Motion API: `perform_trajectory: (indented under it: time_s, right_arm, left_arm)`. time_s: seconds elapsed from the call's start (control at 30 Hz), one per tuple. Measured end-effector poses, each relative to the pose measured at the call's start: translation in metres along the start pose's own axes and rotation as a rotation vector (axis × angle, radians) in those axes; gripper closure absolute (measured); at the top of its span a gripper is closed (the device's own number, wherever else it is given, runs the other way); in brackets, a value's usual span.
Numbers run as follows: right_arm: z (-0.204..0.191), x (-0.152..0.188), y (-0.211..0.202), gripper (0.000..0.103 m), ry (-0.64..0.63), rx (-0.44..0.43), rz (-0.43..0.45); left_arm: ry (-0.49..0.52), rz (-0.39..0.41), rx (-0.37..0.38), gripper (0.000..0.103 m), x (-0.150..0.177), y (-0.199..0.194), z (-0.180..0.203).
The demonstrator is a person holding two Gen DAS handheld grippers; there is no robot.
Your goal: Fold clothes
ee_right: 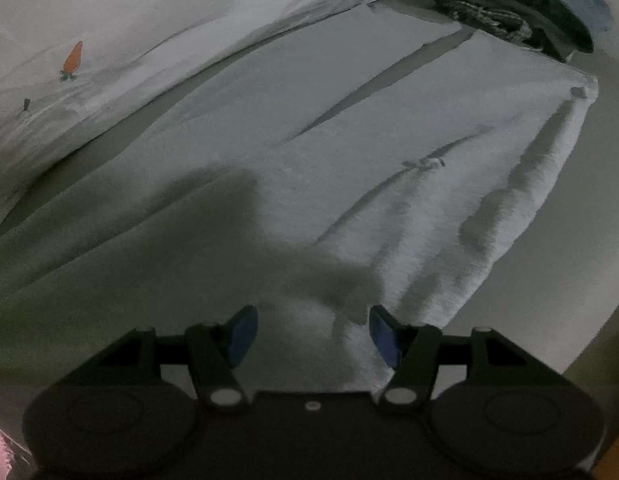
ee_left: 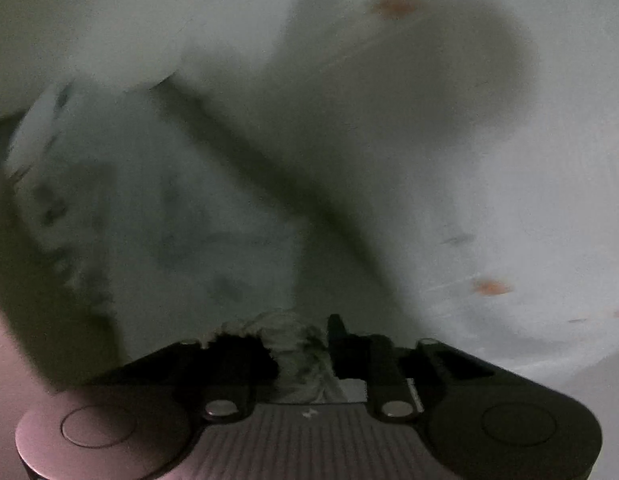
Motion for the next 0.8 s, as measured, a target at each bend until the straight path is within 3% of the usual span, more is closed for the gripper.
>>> perform_trajectory:
  time_s: [0.07,0.1,0.13,0.2,0.37,0.5,0.63,0.73,0.8]
  right_arm:
    - [-0.002,-0.001,0.002,0.040,-0.013,-0.005,-0.003]
    - [-0.004,-0.001,0.002,0.040,-0.021,-0.007,-0.003]
    - [-0.005,-0.002,0.003,0.039,-0.029,-0.009,-0.002]
    - [-0.004,-0.003,0.002,0.038,-0.039,-0.010,0.003]
    - [-0.005,-0.003,0.009,0.037,-0.019,-0.005,-0.015]
    - [-0.007,-0.001,0.012,0.037,-0.027,-0.007,-0.026]
    - [-0.012,0.001,0.016,0.037,-0.056,-0.015,-0.046]
    - [-0.020,0.007,0.018,0.037,-0.103,-0.027,-0.061]
    - [-0.022,0.012,0.016,0.037,-0.132,-0.036,-0.069]
  left_arm:
    - [-0.076,-0.101,-0.013,0.068,0.009,0.014,-0.016]
    - [-0.083,-0.100,-0.002,0.057,0.012,0.012,-0.017]
    - [-0.074,-0.086,0.007,0.040,0.015,0.006,-0.016]
    - [-0.044,-0.069,0.014,0.023,0.022,-0.006,-0.013]
    - [0.107,-0.165,-0.055,0.023,0.069,-0.056,-0.012]
    - [0.305,-0.262,-0.080,0.024,0.112,-0.079,0.007]
    - [0.441,-0.275,-0.101,0.039,0.141,-0.071,0.025]
    - [0.449,-0.255,-0.141,0.052,0.147,-0.067,0.017]
    - [0.442,-0.243,-0.148,0.055,0.147,-0.072,0.009]
Point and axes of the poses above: each gripper's, at about its wrist camera, not at the fingertips, and y roughly the way its jaws point, z to its right, x to its underside, the point moved 3 cm from there along y, roughly the way its jaws point, and after that the axes turned 13 degrees about y, right-handed, at the moved point
